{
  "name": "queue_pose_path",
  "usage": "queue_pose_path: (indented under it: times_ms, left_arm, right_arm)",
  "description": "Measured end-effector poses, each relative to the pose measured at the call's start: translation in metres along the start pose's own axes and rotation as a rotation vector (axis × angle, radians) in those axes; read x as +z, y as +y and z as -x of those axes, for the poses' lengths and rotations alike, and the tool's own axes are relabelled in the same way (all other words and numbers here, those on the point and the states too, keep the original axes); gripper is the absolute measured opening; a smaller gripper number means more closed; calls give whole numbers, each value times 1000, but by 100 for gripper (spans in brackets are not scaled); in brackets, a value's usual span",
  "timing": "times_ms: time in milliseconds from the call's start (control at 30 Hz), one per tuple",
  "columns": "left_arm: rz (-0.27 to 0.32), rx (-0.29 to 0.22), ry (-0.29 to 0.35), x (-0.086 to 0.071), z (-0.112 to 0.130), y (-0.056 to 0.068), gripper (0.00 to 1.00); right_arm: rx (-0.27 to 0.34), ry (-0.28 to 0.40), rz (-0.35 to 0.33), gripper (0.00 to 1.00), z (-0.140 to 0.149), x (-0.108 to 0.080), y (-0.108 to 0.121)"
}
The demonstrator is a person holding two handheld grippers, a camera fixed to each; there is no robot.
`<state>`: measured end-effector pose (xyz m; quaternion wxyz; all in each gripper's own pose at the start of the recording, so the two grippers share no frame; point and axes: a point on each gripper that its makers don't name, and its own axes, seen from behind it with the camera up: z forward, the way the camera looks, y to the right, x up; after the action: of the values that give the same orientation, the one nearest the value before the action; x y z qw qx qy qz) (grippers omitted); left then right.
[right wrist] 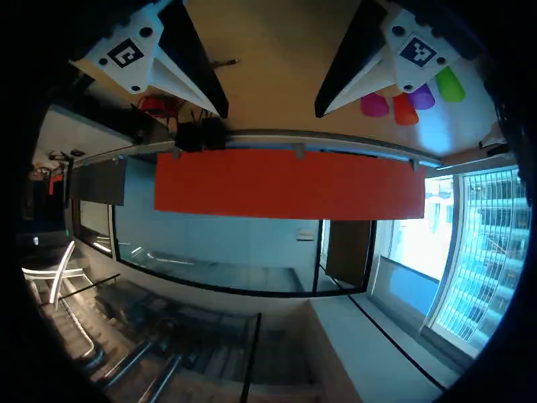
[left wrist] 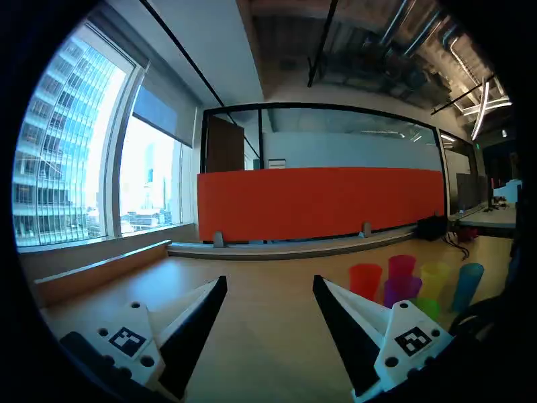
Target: Pour water
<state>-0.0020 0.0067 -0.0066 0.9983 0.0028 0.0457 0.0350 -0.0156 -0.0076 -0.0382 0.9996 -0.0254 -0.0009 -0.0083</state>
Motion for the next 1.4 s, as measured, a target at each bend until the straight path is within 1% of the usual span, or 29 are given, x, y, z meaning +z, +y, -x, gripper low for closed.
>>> queue_pose_path:
  times_ms: [200, 400, 567, 700, 967, 1167, 1267, 1400]
  left_arm:
    - [-9, -9, -14, 0, 12, -5, 95]
    - [-2, -27, -22, 0, 15, -5, 95]
    - [1, -30, -38, 2, 21, -5, 95]
    - [8, -28, -46, 2, 22, -3, 95]
    - [10, -27, -47, 2, 23, -3, 95]
    - [10, -28, -47, 2, 23, -3, 95]
    - [10, -28, -47, 2, 23, -3, 95]
    - [10, -27, -47, 3, 23, -3, 95]
  right_arm:
    - [-3, -4, 1, 100, 2, 1, 0]
    - [-5, -5, 0, 100, 1, 2, -2]
    - [-2, -4, -3, 100, 1, 2, -4]
    - [-3, -3, -3, 100, 0, 3, -3]
    - [-6, 4, -11, 100, 0, 4, -4]
    - [-7, 14, -29, 100, 3, 5, -9]
    - [-4, 27, -35, 100, 5, 7, -9]
    - [16, 38, -37, 100, 12, 11, -9]
